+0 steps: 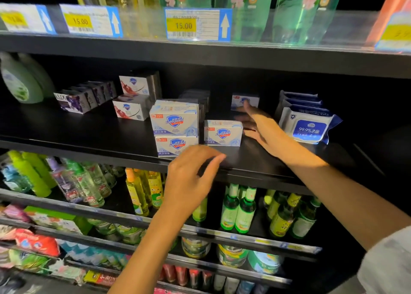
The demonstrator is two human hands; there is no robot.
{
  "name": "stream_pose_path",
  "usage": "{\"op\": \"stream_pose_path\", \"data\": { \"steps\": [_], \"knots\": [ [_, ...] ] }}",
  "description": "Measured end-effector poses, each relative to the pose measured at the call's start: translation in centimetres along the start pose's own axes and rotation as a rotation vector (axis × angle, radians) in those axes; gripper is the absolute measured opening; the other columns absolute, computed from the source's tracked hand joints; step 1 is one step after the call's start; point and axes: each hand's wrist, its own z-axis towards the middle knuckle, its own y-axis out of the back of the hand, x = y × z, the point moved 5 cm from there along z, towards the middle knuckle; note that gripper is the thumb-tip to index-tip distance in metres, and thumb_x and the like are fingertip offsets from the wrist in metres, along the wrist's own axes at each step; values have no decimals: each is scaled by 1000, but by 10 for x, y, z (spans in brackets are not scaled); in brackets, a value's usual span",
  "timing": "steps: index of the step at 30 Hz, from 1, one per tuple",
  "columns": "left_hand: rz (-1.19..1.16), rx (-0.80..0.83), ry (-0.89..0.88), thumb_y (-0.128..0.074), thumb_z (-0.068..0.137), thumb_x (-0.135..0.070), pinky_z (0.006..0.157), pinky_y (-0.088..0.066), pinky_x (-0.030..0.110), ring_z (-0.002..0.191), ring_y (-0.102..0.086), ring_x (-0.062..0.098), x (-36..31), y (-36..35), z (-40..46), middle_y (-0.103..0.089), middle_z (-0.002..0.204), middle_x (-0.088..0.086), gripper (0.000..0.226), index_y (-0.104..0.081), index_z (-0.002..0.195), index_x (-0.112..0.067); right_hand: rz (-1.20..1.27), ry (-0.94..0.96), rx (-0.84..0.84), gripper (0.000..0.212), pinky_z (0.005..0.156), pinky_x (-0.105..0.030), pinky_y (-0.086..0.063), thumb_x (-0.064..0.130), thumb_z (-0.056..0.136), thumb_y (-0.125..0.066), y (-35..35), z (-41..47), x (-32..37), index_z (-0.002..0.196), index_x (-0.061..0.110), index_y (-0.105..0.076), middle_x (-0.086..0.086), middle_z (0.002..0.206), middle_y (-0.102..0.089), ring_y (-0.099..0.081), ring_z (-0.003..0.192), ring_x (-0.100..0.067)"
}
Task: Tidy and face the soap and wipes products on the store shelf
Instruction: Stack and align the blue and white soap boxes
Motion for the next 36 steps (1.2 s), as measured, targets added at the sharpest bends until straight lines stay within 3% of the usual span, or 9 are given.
{"op": "stream_pose_path", "data": {
  "steps": [2,5,9,12,19,24,28,34,36],
  "knots": [
    [52,-220,21,-72,99,-12,84,-54,36,94,-68,20,-2,28,-2,-72,100,1,8,-75,101,-6,-20,80,116,39,97,-30,-56,36,106,-56,-2,-18,-3,141,18,-57,-3,127,-71,-69,117,-16],
    [118,-355,162,-75,98,-19,89,-52,38,103,-61,26,14,54,7,-62,112,7,24,-70,118,-6,-188,184,162,45,98,-31,-58,21,102,-66,-4,-23,-2,145,16,-52,-3,126,-71,-70,117,-15],
    [114,-294,377,-80,91,-42,105,-48,41,125,-50,25,51,63,23,-45,135,5,65,-53,145,-19,-259,209,185,63,94,-27,-60,9,89,-80,-5,-23,-5,145,14,-53,-4,122,-74,-73,113,-13],
    [50,-198,457,-82,89,-39,112,-48,42,134,-50,16,70,57,31,-44,144,-1,78,-42,155,-24,-301,203,187,61,88,-23,-60,3,85,-83,-5,-23,-8,139,15,-58,0,120,-74,-73,112,-10],
    [-133,-185,501,-83,90,-22,97,-60,32,122,-66,8,73,50,32,-65,137,-5,66,-52,147,-30,-295,234,138,46,77,-18,-59,-1,85,-82,0,-26,-8,126,13,-66,4,111,-76,-75,100,-4],
    [-133,-210,482,-86,87,-20,94,-60,27,116,-68,7,67,57,31,-69,130,-6,61,-56,140,-26,-286,230,94,45,78,-20,-60,1,83,-84,7,-24,-7,124,12,-68,-4,111,-77,-76,100,-9],
    [-137,-237,424,-87,85,-14,91,-57,19,113,-69,5,58,67,30,-69,126,-4,55,-60,132,-20,-311,240,7,44,74,-16,-59,1,85,-82,20,-21,-4,126,9,-67,-9,113,-74,-74,94,-4],
    [-177,-210,315,-86,85,-16,97,-57,27,119,-67,12,29,76,30,-67,128,0,54,-60,133,-14,-464,267,-154,46,70,-12,-56,6,85,-83,42,-6,-5,129,9,-67,-12,123,-68,-65,105,-19],
    [-229,-170,313,-87,84,-17,98,-57,31,119,-67,16,17,67,29,-67,128,-2,54,-61,131,-18,-495,250,-173,48,68,-9,-53,6,86,-83,45,1,-6,130,7,-65,-7,123,-66,-62,104,-16]
  ]
}}
